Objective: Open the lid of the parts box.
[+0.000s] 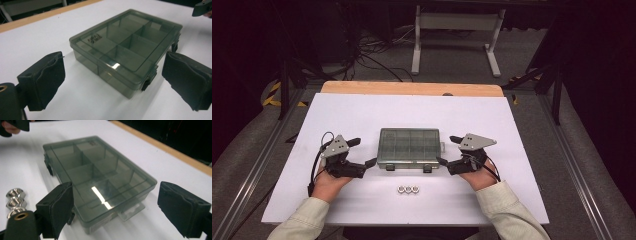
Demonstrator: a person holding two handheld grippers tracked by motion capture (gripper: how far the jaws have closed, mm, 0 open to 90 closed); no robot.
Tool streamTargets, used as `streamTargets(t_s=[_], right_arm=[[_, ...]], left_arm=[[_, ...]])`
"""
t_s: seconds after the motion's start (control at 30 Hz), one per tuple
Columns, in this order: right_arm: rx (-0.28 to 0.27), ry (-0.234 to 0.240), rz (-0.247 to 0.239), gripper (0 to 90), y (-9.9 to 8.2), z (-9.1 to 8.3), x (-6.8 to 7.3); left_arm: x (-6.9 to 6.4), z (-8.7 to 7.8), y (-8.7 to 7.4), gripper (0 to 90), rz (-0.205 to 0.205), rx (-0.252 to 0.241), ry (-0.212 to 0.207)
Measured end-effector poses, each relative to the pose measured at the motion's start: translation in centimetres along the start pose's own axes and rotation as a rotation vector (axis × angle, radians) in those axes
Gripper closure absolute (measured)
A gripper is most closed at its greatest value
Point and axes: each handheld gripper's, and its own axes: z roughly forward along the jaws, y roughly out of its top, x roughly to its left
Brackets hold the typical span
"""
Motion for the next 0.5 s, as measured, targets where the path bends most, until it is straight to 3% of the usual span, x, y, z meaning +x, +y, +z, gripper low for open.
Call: streamTargets(t_s=[0.2, 0.27, 0.5], right_arm=[[0.081, 0.037, 0.026, 18.8, -0.6, 0.4, 0.0], [0.109, 0.044, 0.026, 20.2, -0.8, 0.5, 0.0], [0.174, 0.067, 0.027, 25.3, -1.3, 1.0, 0.2]], left_arm=[[-0.4, 0.7, -0.4, 16.0, 0.028, 0.070, -0.039], [-0.5, 1.0, -0.5, 18.5, 0.041, 0.092, -0.035], [-0.3, 1.4, -1.0, 26.0, 0.018, 0.130, -0.061]])
